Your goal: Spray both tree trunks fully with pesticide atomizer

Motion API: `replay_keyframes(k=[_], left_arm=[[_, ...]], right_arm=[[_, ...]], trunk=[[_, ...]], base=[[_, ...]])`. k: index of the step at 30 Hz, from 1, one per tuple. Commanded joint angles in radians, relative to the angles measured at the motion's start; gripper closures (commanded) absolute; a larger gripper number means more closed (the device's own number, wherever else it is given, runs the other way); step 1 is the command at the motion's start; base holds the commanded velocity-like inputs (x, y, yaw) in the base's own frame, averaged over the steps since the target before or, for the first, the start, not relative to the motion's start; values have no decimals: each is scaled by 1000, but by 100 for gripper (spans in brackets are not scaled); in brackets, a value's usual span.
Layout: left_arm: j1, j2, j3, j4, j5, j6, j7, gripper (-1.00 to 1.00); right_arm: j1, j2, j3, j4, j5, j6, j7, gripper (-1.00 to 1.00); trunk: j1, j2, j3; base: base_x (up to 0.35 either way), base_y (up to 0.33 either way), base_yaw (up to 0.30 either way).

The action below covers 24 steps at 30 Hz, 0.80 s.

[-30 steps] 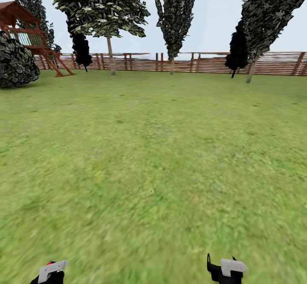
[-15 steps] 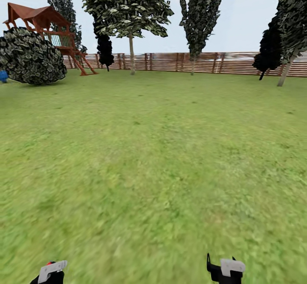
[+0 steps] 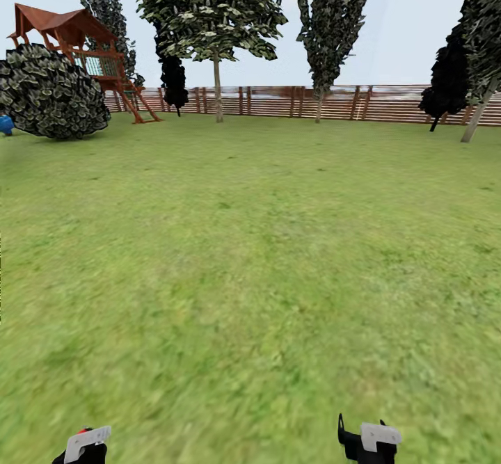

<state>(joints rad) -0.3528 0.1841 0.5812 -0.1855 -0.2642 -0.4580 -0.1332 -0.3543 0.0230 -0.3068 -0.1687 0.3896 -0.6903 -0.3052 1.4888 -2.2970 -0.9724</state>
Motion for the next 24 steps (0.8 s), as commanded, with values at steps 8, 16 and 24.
replay_keyframes(k=[8,16,24], left_arm=[[0,0,1,0,0,1,1,100],[10,0,0,0,3,-1,1,100],[11,0,0,0,3,-1,1,100]], right_arm=[[0,0,0,0,0,0,0,-100],[0,0,0,3,-2,4,0,-100],[0,3,0,51,-4,5,0,-100]], trunk=[[0,0,-5],[0,0,-7],[0,0,-7]], base=[[337,0,226],[339,0,59],[339,0,0]])
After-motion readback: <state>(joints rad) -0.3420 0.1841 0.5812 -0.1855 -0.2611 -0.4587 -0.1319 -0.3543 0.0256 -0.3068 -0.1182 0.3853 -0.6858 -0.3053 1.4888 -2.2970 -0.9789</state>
